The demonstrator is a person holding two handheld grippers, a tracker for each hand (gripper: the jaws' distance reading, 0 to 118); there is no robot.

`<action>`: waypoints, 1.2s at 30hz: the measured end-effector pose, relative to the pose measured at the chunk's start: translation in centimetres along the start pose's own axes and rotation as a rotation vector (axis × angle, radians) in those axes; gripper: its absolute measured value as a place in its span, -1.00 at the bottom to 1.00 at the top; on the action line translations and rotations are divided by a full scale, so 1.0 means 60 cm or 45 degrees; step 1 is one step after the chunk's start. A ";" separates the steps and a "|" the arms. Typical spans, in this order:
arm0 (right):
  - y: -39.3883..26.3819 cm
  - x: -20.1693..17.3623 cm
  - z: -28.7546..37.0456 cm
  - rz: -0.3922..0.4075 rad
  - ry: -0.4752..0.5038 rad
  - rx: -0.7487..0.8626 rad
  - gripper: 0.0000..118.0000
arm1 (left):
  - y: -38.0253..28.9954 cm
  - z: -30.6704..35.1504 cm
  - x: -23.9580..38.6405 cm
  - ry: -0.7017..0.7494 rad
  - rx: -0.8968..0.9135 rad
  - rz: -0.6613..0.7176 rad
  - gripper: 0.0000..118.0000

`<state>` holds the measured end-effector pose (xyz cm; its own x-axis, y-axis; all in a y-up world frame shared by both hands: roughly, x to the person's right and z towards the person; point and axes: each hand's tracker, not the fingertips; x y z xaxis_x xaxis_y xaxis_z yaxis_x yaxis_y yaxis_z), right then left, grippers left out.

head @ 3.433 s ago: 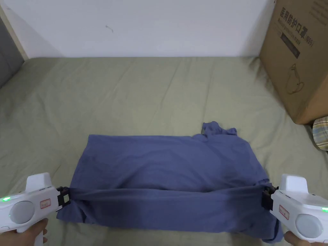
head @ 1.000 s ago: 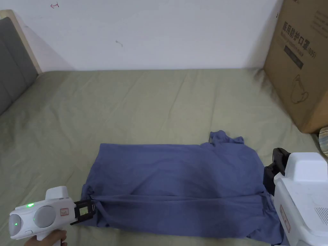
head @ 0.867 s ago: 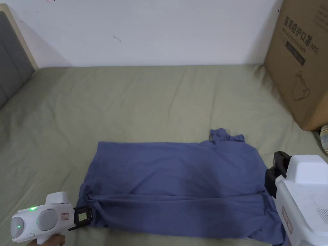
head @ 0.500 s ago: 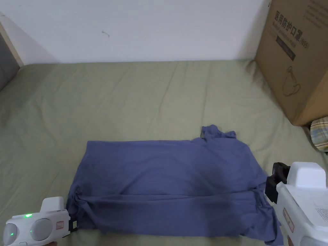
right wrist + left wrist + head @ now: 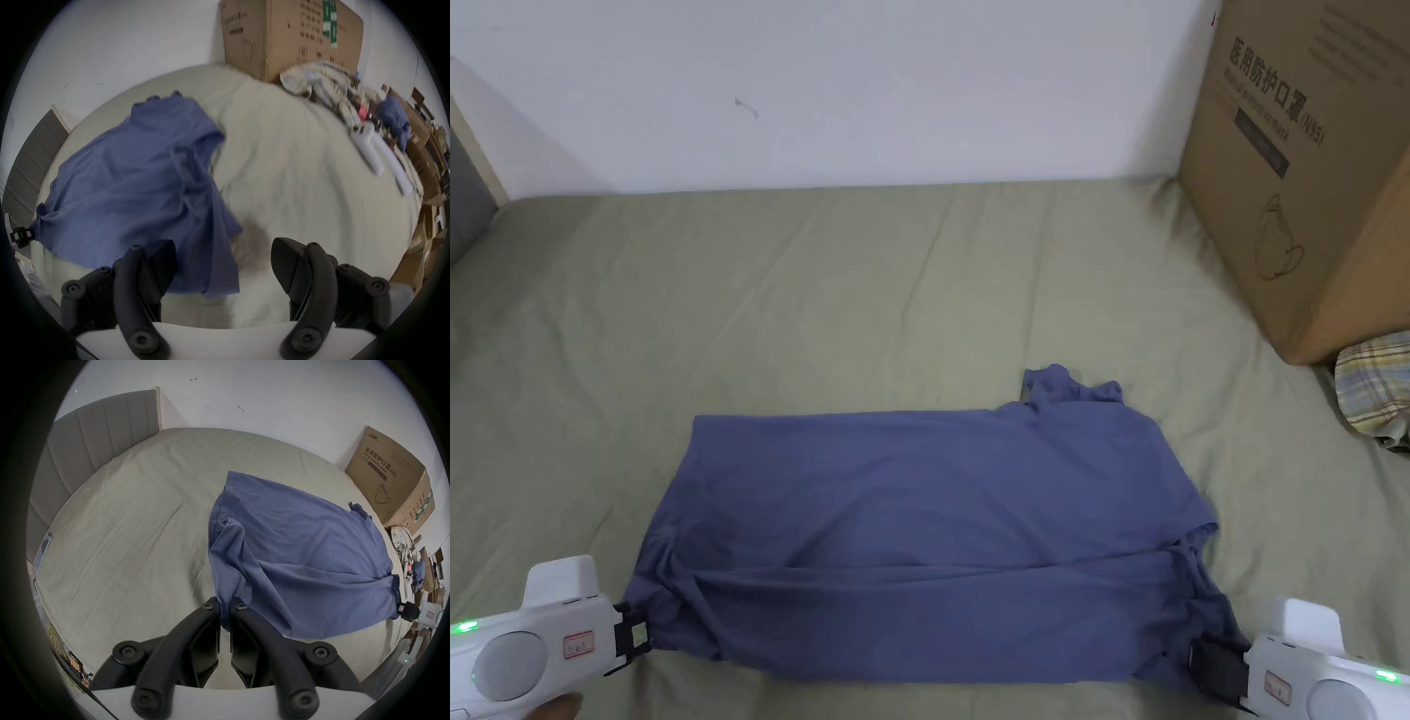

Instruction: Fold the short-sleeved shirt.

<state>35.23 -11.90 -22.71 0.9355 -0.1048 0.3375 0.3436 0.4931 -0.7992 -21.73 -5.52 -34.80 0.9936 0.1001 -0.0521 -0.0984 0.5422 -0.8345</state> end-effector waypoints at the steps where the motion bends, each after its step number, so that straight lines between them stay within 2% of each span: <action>1: -0.005 0.000 -0.005 -0.019 0.030 -0.012 0.30 | -0.001 0.000 0.001 0.004 -0.004 -0.008 -0.90; 2: -0.007 -0.001 -0.009 -0.015 0.041 -0.011 0.18 | -0.003 -0.001 0.001 0.008 -0.006 -0.012 -0.90; 4: -0.015 -0.019 -0.010 0.012 0.017 -0.003 0.07 | -0.004 -0.001 0.001 0.009 -0.009 -0.013 -0.90; 5: -0.013 -0.025 -0.009 0.059 -0.012 -0.001 -0.08 | -0.004 0.000 0.001 0.008 -0.010 -0.010 -0.90; 6: -0.011 -0.029 -0.006 0.092 -0.004 0.008 -0.34 | -0.005 -0.005 -0.001 0.009 -0.009 -0.008 -0.90; 7: -0.013 -0.036 0.001 0.114 0.007 0.026 -0.71 | -0.006 -0.005 -0.001 0.009 -0.007 -0.009 -0.90; 8: -0.014 -0.042 0.007 0.154 -0.006 0.035 -0.89 | -0.007 -0.004 -0.002 0.012 -0.006 -0.010 -0.90; 9: -0.014 -0.046 0.011 0.169 0.028 0.040 -0.89 | -0.008 -0.002 -0.003 0.014 -0.005 -0.010 -0.90; 11: -0.015 -0.055 0.030 0.213 0.002 0.061 -0.89 | -0.013 0.006 -0.001 0.013 0.001 -0.009 -0.90; 15: -0.012 -0.048 0.068 0.220 0.001 0.131 -0.89 | -0.017 0.021 -0.005 -0.001 0.019 0.018 -0.90; 20: 0.000 -0.056 0.113 0.358 -0.058 0.203 -0.89 | -0.016 0.026 -0.020 -0.018 0.037 0.021 -0.90; 25: -0.019 -0.037 0.164 0.317 -0.049 0.222 -0.89 | -0.037 0.054 -0.026 -0.030 0.039 0.021 -0.90; 30: -0.061 0.011 0.185 0.227 -0.017 0.152 -0.89 | -0.100 0.077 -0.035 -0.029 -0.039 -0.002 -0.90; 32: -0.077 0.031 0.167 0.189 0.007 0.110 -0.89 | -0.123 0.072 -0.039 -0.022 -0.074 -0.003 -0.90; 36: -0.100 0.038 0.106 0.173 -0.028 0.017 -0.89 | -0.151 0.043 -0.047 0.002 -0.125 0.017 -0.90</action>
<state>34.75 -9.57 -13.99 0.9711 -0.0173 0.2379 0.2129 0.5128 -0.8317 -23.78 -8.59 -25.67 0.9923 0.1055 -0.0643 -0.1058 0.4564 -0.8834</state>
